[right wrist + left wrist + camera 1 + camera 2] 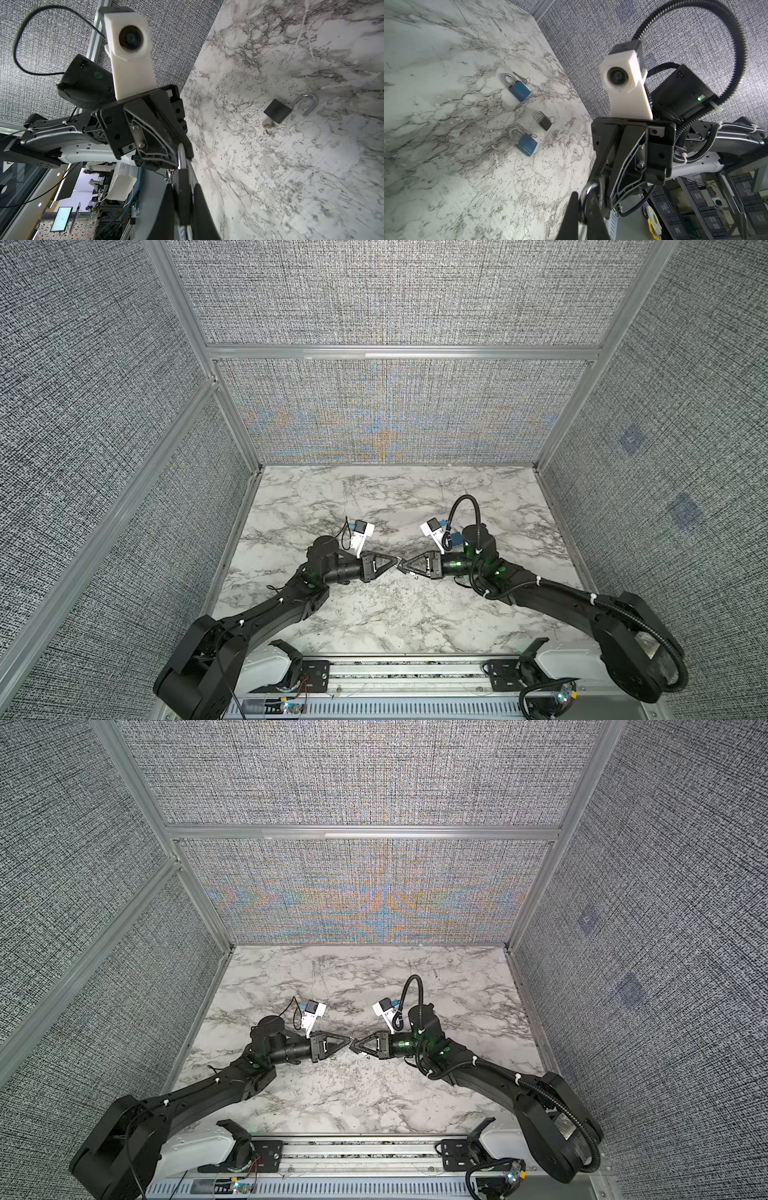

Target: Lock with the key

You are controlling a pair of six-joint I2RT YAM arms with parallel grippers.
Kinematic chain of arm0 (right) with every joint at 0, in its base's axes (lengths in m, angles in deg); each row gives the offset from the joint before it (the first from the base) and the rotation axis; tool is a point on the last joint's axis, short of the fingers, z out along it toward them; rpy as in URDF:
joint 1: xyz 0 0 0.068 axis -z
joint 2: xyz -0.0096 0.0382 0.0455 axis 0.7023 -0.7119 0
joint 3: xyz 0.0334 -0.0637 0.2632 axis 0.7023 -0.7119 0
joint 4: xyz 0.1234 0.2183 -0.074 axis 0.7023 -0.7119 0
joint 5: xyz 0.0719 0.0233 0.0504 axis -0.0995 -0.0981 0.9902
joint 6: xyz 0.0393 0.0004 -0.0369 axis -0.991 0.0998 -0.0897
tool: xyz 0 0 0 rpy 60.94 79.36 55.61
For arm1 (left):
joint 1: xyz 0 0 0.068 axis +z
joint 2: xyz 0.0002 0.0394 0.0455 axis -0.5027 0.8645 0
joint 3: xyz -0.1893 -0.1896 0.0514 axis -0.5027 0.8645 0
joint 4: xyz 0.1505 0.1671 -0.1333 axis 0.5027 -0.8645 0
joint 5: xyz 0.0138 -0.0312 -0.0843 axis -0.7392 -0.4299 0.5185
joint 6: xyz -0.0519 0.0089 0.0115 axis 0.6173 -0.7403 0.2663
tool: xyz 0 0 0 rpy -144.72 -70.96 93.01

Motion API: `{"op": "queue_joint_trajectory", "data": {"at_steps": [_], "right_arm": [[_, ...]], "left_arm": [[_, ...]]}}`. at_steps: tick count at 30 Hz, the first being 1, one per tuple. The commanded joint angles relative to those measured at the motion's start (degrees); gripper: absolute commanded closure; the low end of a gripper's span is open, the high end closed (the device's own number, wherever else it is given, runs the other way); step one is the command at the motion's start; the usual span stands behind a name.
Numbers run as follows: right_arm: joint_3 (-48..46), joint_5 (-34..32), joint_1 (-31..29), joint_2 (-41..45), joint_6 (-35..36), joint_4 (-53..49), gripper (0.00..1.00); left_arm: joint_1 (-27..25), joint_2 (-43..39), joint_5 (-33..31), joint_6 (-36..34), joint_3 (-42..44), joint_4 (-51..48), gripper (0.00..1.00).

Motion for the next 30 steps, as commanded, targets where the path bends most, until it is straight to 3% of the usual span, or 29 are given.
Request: {"op": "queue_joint_trajectory", "data": {"at_steps": [1,13,30], "right_arm": [[1.8,-3.4,-0.3,-1.0,-1.2,13.0,1.00],[0.9,-5.7,-1.3,0.8,3.3,5.1,1.00],[-1.0,-4.3,-3.9,0.3,4.2,3.5,1.00]], "left_arm": [[-1.6,0.3,7.4,-0.1,0.1,-1.1,1.00],[-0.7,-1.0,2.2,-2.0,-3.4,-6.1,1.00],[1.9,-1.6,5.1,-2.0,-6.1,-5.1,1.00]]}}
